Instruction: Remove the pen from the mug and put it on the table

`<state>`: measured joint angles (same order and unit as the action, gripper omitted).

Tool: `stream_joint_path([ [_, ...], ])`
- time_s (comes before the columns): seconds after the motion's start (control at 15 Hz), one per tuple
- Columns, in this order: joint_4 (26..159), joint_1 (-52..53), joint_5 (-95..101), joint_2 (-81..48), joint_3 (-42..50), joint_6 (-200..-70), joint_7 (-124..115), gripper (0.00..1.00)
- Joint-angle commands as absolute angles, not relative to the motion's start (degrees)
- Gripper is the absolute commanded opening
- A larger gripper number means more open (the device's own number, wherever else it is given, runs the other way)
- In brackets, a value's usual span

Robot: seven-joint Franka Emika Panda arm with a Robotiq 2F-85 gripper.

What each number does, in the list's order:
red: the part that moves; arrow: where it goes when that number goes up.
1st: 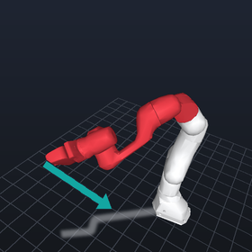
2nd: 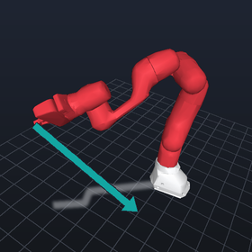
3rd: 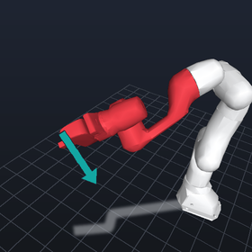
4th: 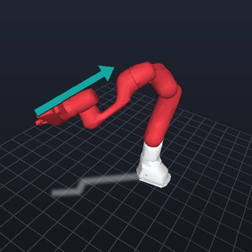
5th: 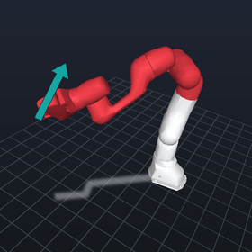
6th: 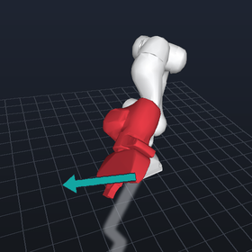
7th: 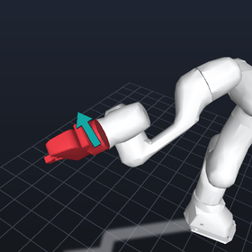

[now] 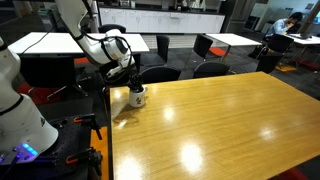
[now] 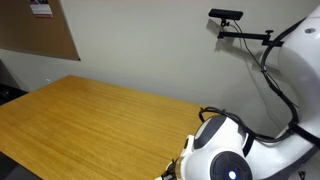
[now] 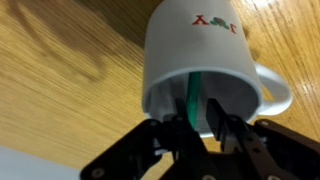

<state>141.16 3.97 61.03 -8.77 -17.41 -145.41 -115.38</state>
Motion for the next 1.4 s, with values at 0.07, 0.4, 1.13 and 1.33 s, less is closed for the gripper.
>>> stream_joint_path([
  [0.07, 139.3, 9.2, 61.8, -9.6, -12.9, -143.9, -117.0, 0.0],
  [0.4, 140.2, 11.5, 60.5, -8.0, -12.3, -144.0, -116.2, 0.03],
  [1.13, 142.2, 14.6, 60.9, 1.6, -13.5, -133.1, -117.6, 0.03],
  [1.33, 142.5, 13.8, 61.4, 4.3, -13.2, -131.6, -119.3, 0.03],
])
